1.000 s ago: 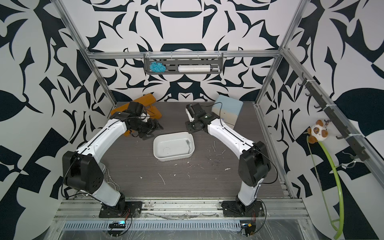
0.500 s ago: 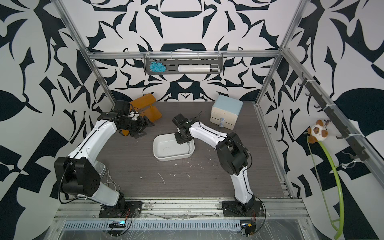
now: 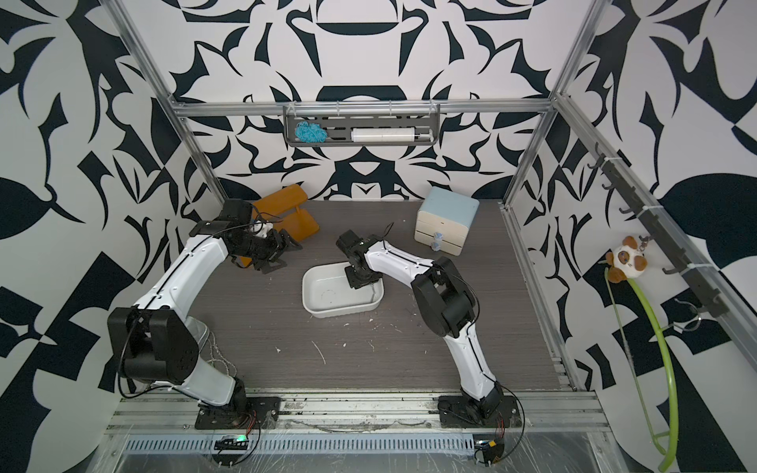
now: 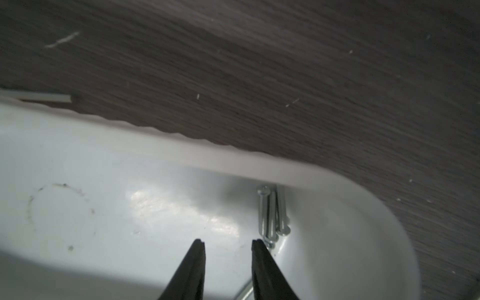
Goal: Take out the screws from the storage box
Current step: Pick up the screw from the storage box.
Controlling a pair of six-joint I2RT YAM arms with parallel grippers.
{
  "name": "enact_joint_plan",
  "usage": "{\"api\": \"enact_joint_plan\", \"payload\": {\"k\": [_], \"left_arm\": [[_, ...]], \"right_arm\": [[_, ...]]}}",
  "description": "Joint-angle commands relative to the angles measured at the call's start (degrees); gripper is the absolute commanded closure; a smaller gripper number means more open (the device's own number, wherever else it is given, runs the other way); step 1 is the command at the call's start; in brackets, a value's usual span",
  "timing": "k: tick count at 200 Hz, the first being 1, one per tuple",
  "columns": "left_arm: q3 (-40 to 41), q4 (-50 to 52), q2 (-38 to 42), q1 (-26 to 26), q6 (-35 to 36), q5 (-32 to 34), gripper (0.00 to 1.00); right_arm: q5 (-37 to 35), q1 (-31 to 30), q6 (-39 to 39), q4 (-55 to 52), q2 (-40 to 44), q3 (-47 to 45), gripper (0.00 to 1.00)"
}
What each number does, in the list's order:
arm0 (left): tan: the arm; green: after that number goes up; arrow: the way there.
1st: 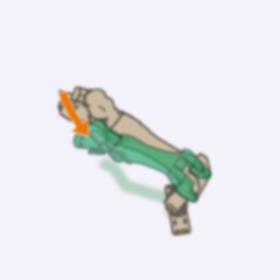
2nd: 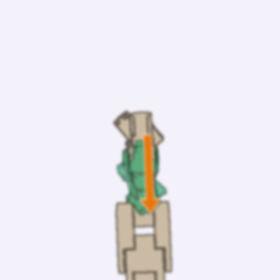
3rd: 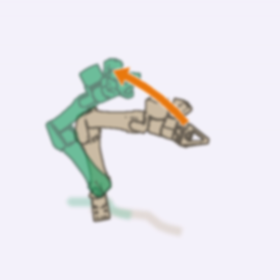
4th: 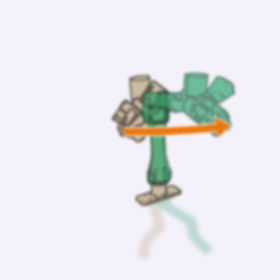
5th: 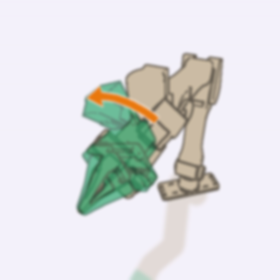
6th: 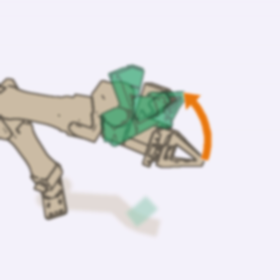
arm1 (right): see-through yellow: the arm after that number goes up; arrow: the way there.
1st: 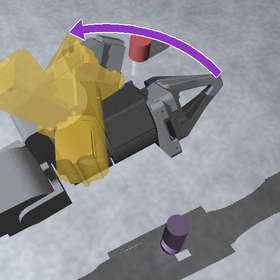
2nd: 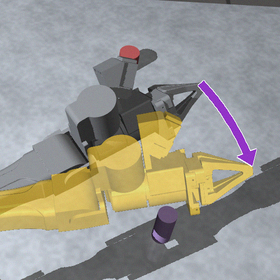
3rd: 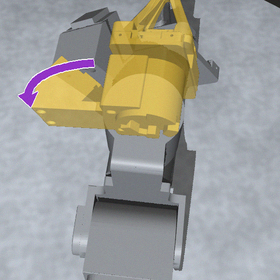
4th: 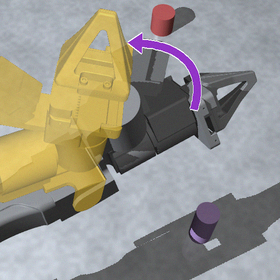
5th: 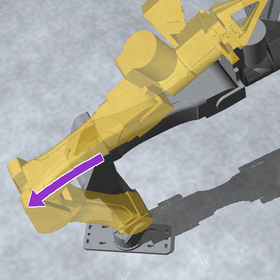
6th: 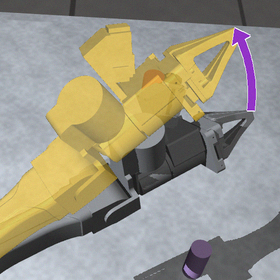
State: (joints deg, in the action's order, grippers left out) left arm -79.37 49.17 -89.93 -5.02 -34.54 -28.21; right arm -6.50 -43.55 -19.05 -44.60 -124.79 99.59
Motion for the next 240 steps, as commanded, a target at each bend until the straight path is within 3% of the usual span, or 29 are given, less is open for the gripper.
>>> {"api": "enact_joint_plan", "payload": {"k": [1,155,193,240], "left_arm": [[-0.6,2.3,-0.5,0.5,1.5,-1.3,0.23],[-0.5,2.4,-0.5,1.7,2.4,-2.9,0.23],[-0.6,2.4,-0.5,1.7,2.3,-2.9,0.23],[-0.7,2.6,-0.4,1.7,2.3,-2.9,0.23]], "right_arm": [[-2.1,-0.1,-1.1,-2.5,0.1,3.4,0.64],[2.6,0.9,-1.1,-3.9,-4.8,5.2,0.65],[3.6,1.2,-0.8,-4.3,-5.9,5.1,0.97],[3.8,1.3,0.4,-3.3,-4.9,4.0,1.00]]}}
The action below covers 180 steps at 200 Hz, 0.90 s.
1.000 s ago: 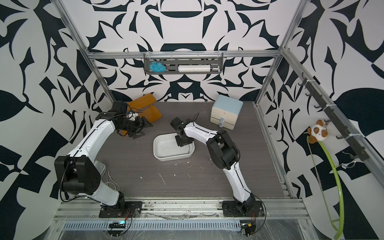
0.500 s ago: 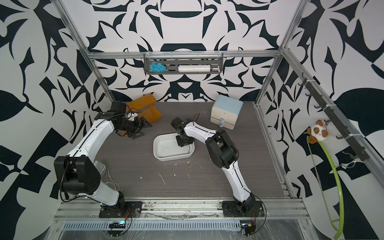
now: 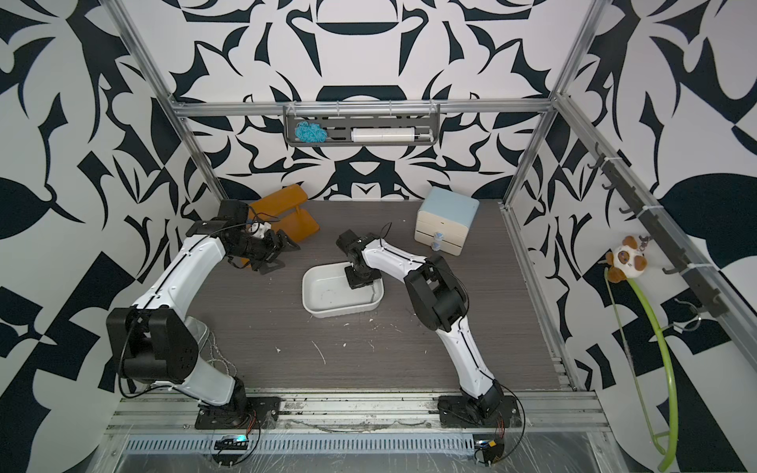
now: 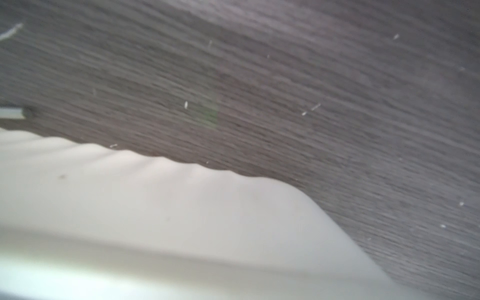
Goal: Take out the screws from the storage box
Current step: Pick up the screw from the storage box, then place the screw at the center of the board.
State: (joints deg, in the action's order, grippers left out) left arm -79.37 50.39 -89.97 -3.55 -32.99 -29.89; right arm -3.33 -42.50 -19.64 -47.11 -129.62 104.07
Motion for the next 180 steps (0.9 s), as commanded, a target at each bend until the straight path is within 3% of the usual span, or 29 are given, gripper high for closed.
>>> {"api": "enact_joint_plan", "payload": {"k": [1,50,92,144,180], "left_arm": [[-0.7,1.3,-0.4,0.3,0.7,-1.3,0.23],[-0.7,1.0,-0.5,0.2,0.6,-1.3,0.23],[-0.5,0.9,-0.2,0.2,0.5,-1.0,0.23],[1.1,-1.0,0.7,0.2,-1.0,-1.1,0.23],[1.2,-0.9,0.9,0.2,-1.0,-1.0,0.23]], "right_arm": [[0.7,0.2,1.0,-0.7,0.1,-0.5,1.00],[-2.1,0.2,2.1,3.6,11.3,-0.1,1.00],[-9.1,2.0,1.1,-2.9,17.2,1.6,1.00],[-7.7,15.0,-2.6,3.2,30.3,-24.0,1.00],[-5.2,20.1,-1.7,5.7,29.2,-30.8,1.00]]}}
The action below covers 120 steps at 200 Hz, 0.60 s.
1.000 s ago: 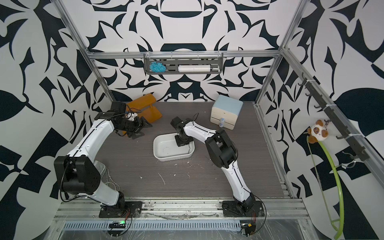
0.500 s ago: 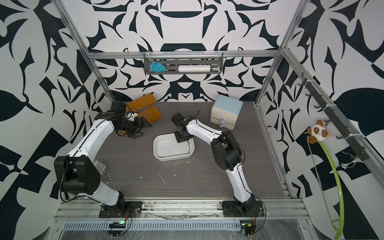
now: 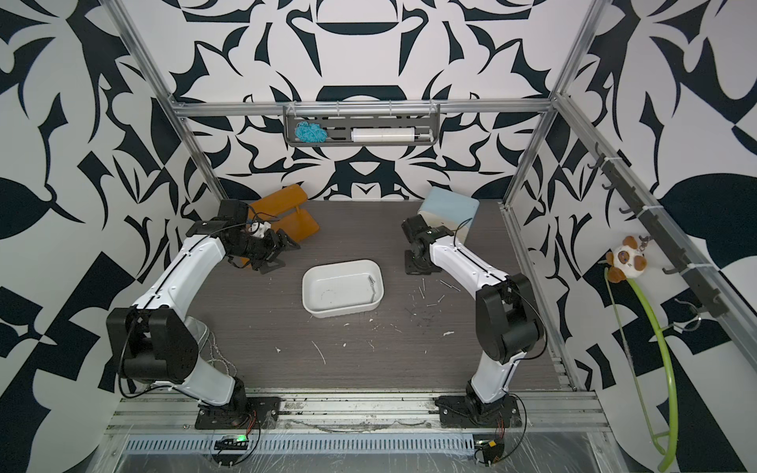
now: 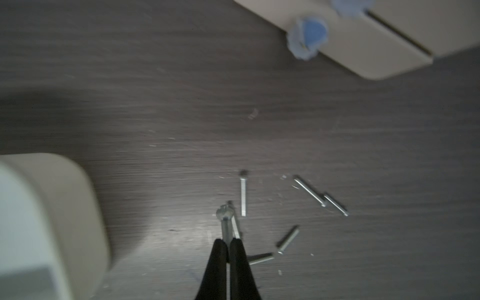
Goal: Take out the screws from the storage box
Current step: Place the screw at the center of the board.
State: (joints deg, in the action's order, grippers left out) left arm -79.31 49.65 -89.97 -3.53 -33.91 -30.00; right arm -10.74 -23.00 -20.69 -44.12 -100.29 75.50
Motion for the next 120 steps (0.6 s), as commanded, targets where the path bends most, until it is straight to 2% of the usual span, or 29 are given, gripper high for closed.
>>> {"api": "enact_joint_plan", "payload": {"k": [1,27,52,82,103,120], "left_arm": [[1.2,-0.2,0.9,0.2,-0.1,-0.9,0.23],[0.8,0.0,0.9,0.2,-0.1,-0.9,0.23],[0.6,0.4,1.1,0.2,-0.1,-0.6,0.23],[0.5,0.8,1.1,0.2,0.2,0.1,0.23],[0.2,1.2,0.8,0.2,0.4,0.6,0.23],[-0.1,1.1,0.9,0.2,0.8,1.8,0.23]], "right_arm": [[2.3,0.7,-0.6,2.8,-0.1,-2.3,1.00],[2.9,2.4,-0.9,4.4,-2.4,-4.2,1.00],[1.8,2.4,-1.1,4.1,-2.4,-3.6,0.79],[1.2,0.4,-1.8,3.8,3.4,-0.3,0.56],[1.3,-1.9,-2.5,0.8,4.6,4.1,0.52],[1.3,-7.8,-1.0,0.0,3.4,9.2,0.52]]}}
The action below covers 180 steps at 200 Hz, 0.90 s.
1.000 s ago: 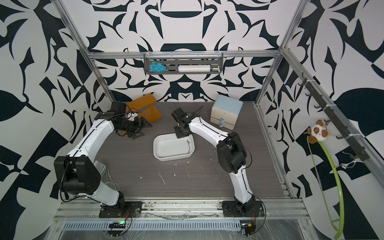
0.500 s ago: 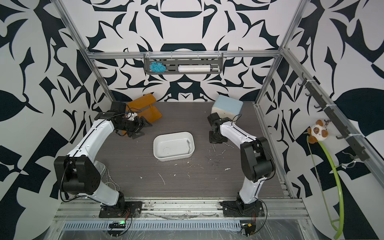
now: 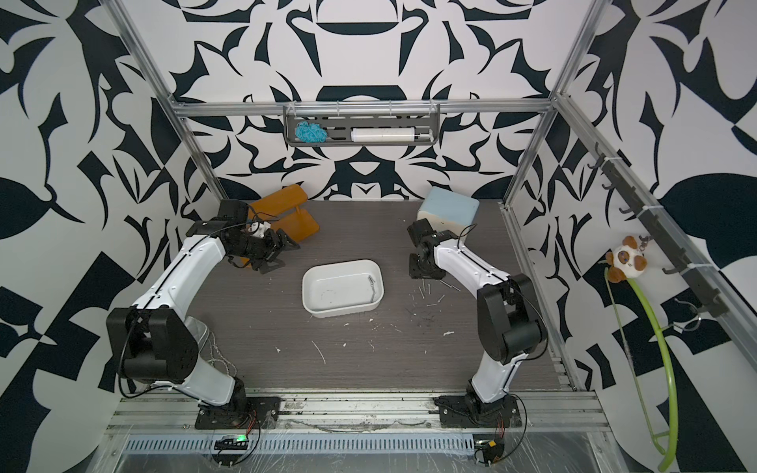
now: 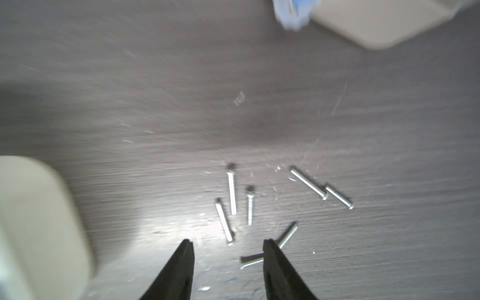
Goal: Take out the screws from the storage box
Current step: Place the screw at the center of the board, then pick up the screw from the storage box.
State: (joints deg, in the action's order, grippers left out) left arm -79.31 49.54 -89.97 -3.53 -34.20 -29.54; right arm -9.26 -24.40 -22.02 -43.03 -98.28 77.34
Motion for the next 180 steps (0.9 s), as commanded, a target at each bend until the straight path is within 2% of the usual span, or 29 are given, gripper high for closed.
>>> {"api": "enact_joint_plan", "payload": {"k": [1,14,42,58,105,180], "left_arm": [[-0.1,1.2,0.9,0.2,1.1,1.4,0.24],[-0.8,1.7,0.6,0.2,2.0,2.2,0.23],[-4.0,5.1,-1.0,0.2,6.1,5.3,0.23],[-4.4,5.5,-1.2,0.2,7.8,6.3,0.23],[-4.8,6.1,-3.2,0.2,8.7,5.2,0.23],[-6.6,8.2,-6.2,0.2,11.3,9.4,0.23]], "right_arm": [[-0.2,-6.9,0.3,-1.1,1.2,7.7,0.52],[-0.2,-11.6,0.3,-2.7,-2.1,13.7,0.54],[-0.3,-18.7,0.1,-10.7,-14.2,30.9,0.66],[-0.3,-21.2,-0.5,-14.4,-18.9,35.8,0.69],[0.0,-22.4,-4.7,-13.0,-19.6,31.8,0.65],[1.8,-20.5,-6.9,-16.3,-23.5,29.1,0.60]]}}
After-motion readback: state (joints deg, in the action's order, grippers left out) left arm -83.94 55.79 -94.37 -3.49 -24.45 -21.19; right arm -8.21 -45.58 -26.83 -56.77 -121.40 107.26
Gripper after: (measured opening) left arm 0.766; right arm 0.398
